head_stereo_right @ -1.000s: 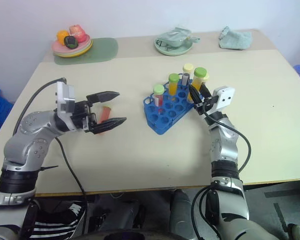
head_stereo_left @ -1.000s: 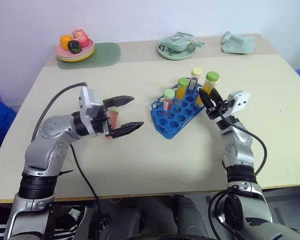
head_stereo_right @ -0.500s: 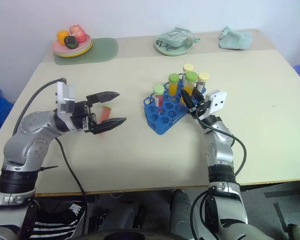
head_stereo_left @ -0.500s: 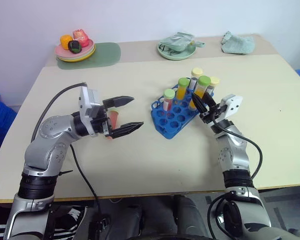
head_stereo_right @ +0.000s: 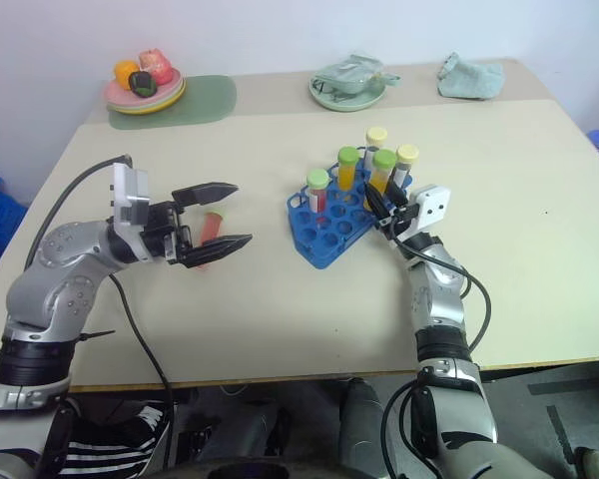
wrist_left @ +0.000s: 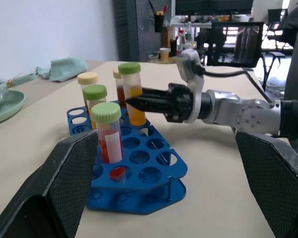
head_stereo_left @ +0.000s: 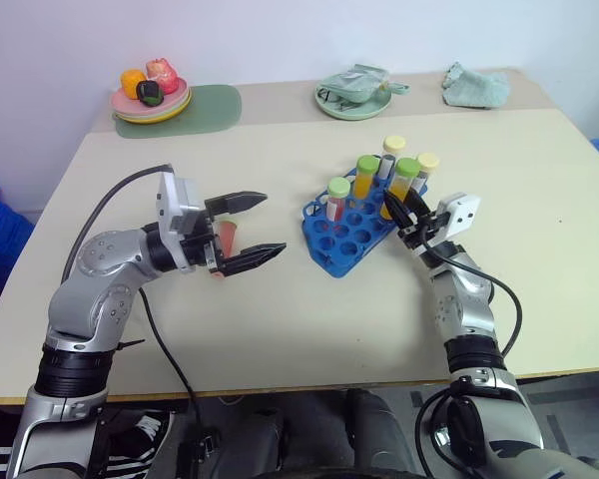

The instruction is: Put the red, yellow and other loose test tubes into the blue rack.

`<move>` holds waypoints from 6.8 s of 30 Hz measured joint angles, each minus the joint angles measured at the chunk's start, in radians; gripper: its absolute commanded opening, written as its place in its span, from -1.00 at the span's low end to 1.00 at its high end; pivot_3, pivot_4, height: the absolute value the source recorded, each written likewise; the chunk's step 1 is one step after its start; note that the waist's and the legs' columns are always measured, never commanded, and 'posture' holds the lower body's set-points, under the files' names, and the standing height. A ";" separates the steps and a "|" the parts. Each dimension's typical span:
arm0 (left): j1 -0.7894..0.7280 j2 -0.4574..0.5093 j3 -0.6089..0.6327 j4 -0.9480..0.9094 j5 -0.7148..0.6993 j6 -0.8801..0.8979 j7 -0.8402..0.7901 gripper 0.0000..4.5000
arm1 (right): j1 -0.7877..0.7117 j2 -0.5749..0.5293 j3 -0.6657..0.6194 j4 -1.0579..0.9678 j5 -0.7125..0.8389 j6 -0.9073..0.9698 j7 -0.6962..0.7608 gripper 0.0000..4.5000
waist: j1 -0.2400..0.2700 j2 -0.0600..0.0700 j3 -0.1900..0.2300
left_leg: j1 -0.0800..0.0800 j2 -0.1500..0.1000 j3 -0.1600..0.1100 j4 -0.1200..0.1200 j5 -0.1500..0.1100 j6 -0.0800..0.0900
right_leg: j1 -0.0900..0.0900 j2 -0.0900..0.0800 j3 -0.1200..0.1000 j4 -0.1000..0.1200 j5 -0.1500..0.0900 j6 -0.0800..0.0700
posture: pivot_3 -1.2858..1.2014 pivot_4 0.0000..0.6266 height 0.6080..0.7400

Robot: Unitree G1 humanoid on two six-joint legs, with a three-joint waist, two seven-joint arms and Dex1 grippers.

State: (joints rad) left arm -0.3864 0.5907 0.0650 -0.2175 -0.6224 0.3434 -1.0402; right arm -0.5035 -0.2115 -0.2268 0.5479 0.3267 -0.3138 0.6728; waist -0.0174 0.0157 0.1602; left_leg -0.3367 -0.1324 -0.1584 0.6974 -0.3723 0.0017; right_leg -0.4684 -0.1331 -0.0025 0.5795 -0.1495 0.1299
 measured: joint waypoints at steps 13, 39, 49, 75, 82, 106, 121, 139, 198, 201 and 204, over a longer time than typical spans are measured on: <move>-0.002 0.004 0.000 0.000 0.000 0.000 0.001 1.00 | 0.016 -0.031 -0.006 -0.046 0.068 0.063 0.081 0.96 | 0.000 0.000 0.000 | 0.000 0.000 0.000 0.000 0.000 0.000 | 0.000 0.000 0.000 0.000 0.000 0.000 | 0.03 -0.52 1.00; 0.036 0.246 0.126 -0.055 0.051 0.313 0.253 1.00 | 0.138 -0.754 -0.049 -0.735 0.497 0.878 0.519 0.96 | 0.033 -0.002 0.002 | 0.000 0.002 0.004 0.000 -0.001 0.002 | 0.001 0.000 0.000 -0.002 0.000 0.000 | 0.03 -0.52 1.00; -0.296 0.275 0.101 -0.053 -0.018 1.162 0.610 1.00 | 0.088 -0.654 0.034 -0.733 0.470 0.874 0.515 0.96 | 0.031 -0.003 0.002 | -0.001 0.001 0.003 0.001 -0.001 0.001 | 0.000 0.000 0.000 0.000 0.000 0.000 | 0.03 -0.52 1.00; -1.081 0.021 -0.518 1.218 -0.166 1.263 0.731 1.00 | 0.103 -0.627 0.060 -0.745 0.459 0.878 0.524 0.96 | 0.011 -0.004 0.002 | -0.001 -0.003 0.001 0.001 -0.001 0.000 | -0.002 0.001 0.000 0.000 0.000 0.001 | 0.03 -0.52 1.00; -1.081 -0.061 -0.408 1.315 0.029 1.231 0.696 1.00 | 0.114 -0.628 0.060 -0.745 0.452 0.886 0.523 0.96 | 0.007 -0.004 0.002 | -0.001 -0.003 0.001 0.001 -0.001 0.000 | -0.001 0.000 0.000 0.000 0.000 0.001 | 0.03 -0.52 1.00; -1.039 -0.186 -0.186 1.418 0.368 1.085 0.644 -0.62 | 0.154 -0.633 0.056 -0.783 0.441 0.898 0.514 1.00 | 0.010 -0.004 0.002 | -0.002 -0.001 0.001 0.002 -0.001 0.000 | -0.001 -0.001 0.000 0.000 0.001 0.002 | 0.03 -0.52 1.00; -0.947 -0.126 -0.212 1.171 0.449 0.900 0.512 -0.67 | 0.175 -0.639 0.048 -0.784 0.432 0.896 0.516 1.00 | 0.008 -0.004 0.002 | -0.003 0.000 0.002 0.002 -0.001 0.000 | -0.002 -0.001 0.000 0.001 0.001 0.002 | 0.03 -0.52 1.00; -0.072 -0.186 0.126 -0.121 0.185 0.214 0.324 -0.67 | 0.426 -0.684 -0.167 -0.758 0.385 0.830 0.495 1.00 | 0.035 -0.004 0.001 | -0.001 0.002 0.010 0.003 -0.001 0.000 | -0.001 -0.001 0.002 -0.002 0.002 0.000 | 0.03 -0.52 1.00; -0.232 -0.701 -0.347 0.729 0.614 -0.745 0.471 -0.67 | 0.519 -0.685 -0.289 -0.992 0.496 0.959 0.250 1.00 | 0.060 -0.005 -0.001 | 0.003 0.004 0.016 0.003 -0.002 0.004 | 0.008 0.002 0.002 -0.017 0.010 0.004 | 0.03 -0.52 1.00; -0.217 -0.693 -0.346 0.704 0.614 -0.734 0.480 -0.67 | 0.514 -0.685 -0.289 -0.982 0.491 0.955 0.256 1.00 | 0.060 -0.005 -0.001 | 0.003 0.004 0.016 0.003 -0.002 0.004 | 0.008 0.002 0.002 -0.017 0.010 0.004 | 0.03 -0.52 1.00; -0.213 -0.693 -0.344 0.693 0.613 -0.712 0.496 -0.67 | 0.508 -0.685 -0.289 -0.977 0.484 0.955 0.257 1.00 | 0.061 -0.005 -0.001 | 0.003 0.004 0.016 0.003 -0.002 0.004 | 0.009 0.002 0.002 -0.017 0.010 0.004 | 0.03 -0.52 1.00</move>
State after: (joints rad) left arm -0.5998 -0.1025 -0.2789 0.4755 -0.0094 -0.3688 -0.5439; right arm 0.0049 -0.8967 -0.5162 -0.4295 0.8102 0.6407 0.9302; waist 0.0436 0.0107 0.1596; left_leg -0.3338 -0.1283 -0.1420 0.7001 -0.3744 0.0052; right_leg -0.4599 -0.1313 -0.0006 0.5626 -0.1394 0.1335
